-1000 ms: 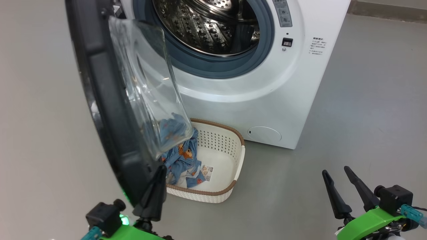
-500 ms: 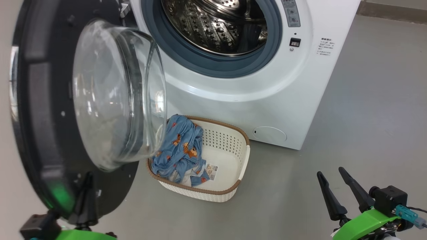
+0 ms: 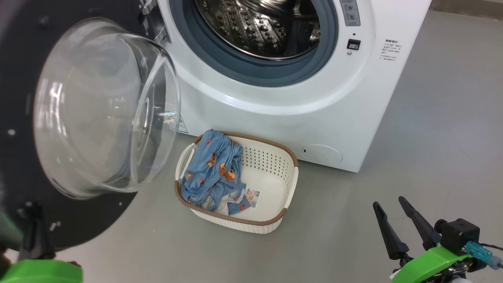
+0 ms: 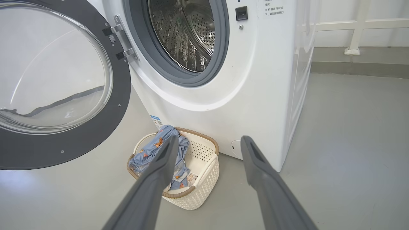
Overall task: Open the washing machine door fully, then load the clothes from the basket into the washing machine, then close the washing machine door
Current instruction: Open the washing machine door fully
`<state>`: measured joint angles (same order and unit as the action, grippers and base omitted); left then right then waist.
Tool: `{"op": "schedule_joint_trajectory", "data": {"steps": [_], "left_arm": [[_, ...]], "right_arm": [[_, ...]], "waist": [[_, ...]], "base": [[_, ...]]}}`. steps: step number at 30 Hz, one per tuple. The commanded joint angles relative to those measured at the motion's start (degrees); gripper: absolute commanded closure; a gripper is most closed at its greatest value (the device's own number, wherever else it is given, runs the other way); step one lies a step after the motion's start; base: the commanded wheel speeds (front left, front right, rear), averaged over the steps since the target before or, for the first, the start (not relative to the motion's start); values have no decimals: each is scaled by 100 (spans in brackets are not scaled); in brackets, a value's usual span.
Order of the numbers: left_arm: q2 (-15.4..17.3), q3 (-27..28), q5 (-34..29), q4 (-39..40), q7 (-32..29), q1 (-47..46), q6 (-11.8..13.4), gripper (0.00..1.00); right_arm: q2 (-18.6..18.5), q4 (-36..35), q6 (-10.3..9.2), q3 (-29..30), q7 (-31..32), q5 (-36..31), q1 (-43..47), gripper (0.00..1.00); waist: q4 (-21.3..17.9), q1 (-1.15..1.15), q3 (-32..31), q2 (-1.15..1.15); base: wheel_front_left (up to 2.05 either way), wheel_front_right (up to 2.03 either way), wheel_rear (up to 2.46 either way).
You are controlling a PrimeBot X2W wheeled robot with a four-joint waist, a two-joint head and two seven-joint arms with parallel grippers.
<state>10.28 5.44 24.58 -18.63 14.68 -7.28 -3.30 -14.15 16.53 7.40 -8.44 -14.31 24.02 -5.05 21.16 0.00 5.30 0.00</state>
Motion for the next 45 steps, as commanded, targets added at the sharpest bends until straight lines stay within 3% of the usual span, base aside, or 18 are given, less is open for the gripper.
{"op": "schedule_joint_trajectory", "data": {"steps": [1,14,30,45], "left_arm": [[309,370,-44,-1,31,-309,8,100],[572,1168,-426,-1030,31,-1378,-102,100],[935,2059,-883,-2199,31,-2297,-234,100],[1076,2456,-1103,-2765,31,-2711,-379,100]], "right_arm": [[-56,-149,9,-116,-69,-15,-150,0],[-135,-128,9,-124,-69,-44,-222,0],[-224,-95,9,-276,-69,-58,-519,0],[-254,-47,9,-305,-69,-61,-667,0]], "waist": [[13,0,23,0],[142,0,232,0],[-30,0,585,0],[-126,0,630,0]], "base": [[0,0,0],[0,0,0],[0,0,0],[0,0,0]]}}
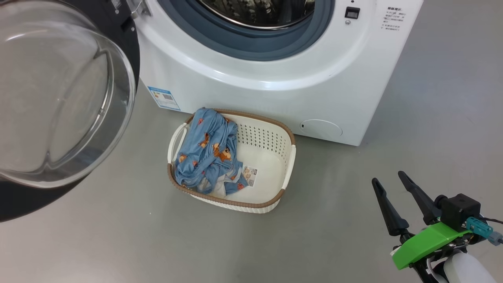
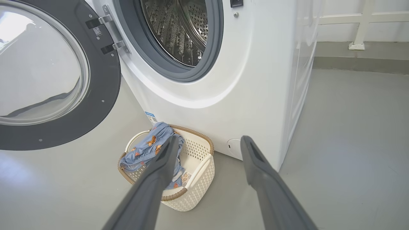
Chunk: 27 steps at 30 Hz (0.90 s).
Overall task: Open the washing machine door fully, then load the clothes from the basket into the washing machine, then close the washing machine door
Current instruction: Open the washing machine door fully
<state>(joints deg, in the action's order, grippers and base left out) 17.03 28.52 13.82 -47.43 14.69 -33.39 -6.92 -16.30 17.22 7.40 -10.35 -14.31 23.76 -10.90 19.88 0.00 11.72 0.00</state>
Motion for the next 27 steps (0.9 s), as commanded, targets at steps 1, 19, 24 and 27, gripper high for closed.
{"op": "schedule_joint_trajectory", "data": {"steps": [1,19,24,27], "left_arm": [[377,151,-33,131,30,-70,-26,100],[-354,-674,350,1840,30,1640,-56,0],[-465,-1207,578,2409,30,2205,-56,0],[-464,-1504,787,2708,30,2475,-57,0]], "right_arm": [[-31,-114,9,-109,-69,-33,-74,0],[92,-118,9,-93,-69,54,171,0],[100,-131,9,20,-69,80,258,0],[92,-139,9,115,-69,96,319,0]], "waist": [[2,0,-36,0],[-218,0,-644,0],[-411,0,-743,0],[-552,0,-786,0]], "base": [[0,0,0],[0,0,0],[0,0,0],[0,0,0]]}}
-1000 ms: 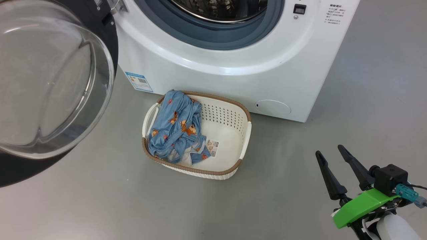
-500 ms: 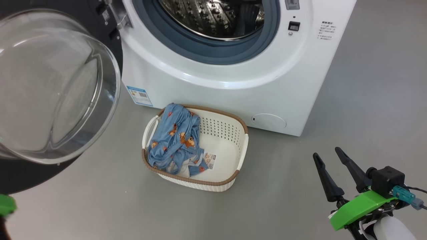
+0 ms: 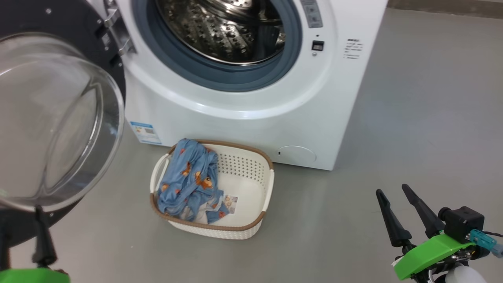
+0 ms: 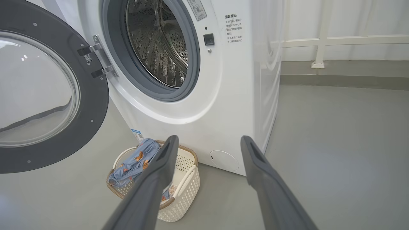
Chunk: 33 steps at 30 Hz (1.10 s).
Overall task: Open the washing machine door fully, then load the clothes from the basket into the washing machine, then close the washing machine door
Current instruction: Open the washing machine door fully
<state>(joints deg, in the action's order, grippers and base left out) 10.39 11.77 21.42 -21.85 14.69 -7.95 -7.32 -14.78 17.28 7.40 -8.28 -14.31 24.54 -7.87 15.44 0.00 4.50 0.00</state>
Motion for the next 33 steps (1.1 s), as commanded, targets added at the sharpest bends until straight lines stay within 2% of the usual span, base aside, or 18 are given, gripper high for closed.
{"op": "schedule_joint_trajectory", "data": {"steps": [1,10,21,33], "left_arm": [[200,82,84,250,30,6,-16,0],[191,-619,317,840,30,426,-16,0],[212,-1099,484,1147,30,475,-16,0],[289,-1213,641,1282,30,572,-16,0]], "right_arm": [[-65,-153,9,-61,-69,19,34,0],[-156,-170,9,154,-69,52,109,0],[-229,-255,9,480,-69,15,133,0],[-237,-321,9,643,-69,-15,97,0]], "waist": [[-161,0,-73,0],[-771,0,-103,0],[-1415,0,-8,0],[-2004,0,42,0]], "base": [[0,0,0],[0,0,0],[0,0,0],[0,0,0]]}}
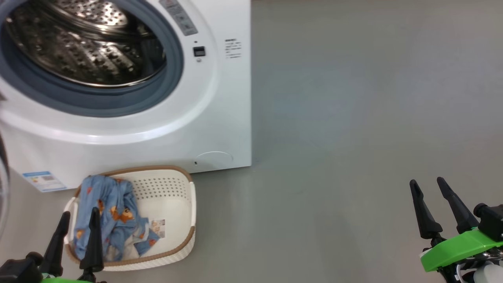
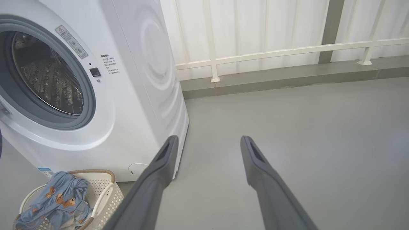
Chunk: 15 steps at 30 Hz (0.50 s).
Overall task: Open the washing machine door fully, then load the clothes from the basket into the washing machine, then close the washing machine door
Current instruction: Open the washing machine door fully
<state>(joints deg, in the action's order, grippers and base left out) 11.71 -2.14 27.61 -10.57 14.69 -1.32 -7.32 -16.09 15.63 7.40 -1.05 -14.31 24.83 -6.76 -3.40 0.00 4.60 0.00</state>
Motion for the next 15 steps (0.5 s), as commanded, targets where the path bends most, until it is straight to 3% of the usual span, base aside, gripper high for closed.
{"op": "schedule_joint_trajectory", "data": {"steps": [1,15], "left_arm": [[154,175,5,152,30,-83,-16,0],[149,175,53,160,30,-42,-16,0]], "right_arm": [[-105,-155,9,-67,-69,-44,-11,0],[-95,-167,9,30,-69,-62,-12,0]], "waist": [[-151,0,33,0],[-213,0,-18,0]], "base": [[0,0,0],[0,0,0]]}}
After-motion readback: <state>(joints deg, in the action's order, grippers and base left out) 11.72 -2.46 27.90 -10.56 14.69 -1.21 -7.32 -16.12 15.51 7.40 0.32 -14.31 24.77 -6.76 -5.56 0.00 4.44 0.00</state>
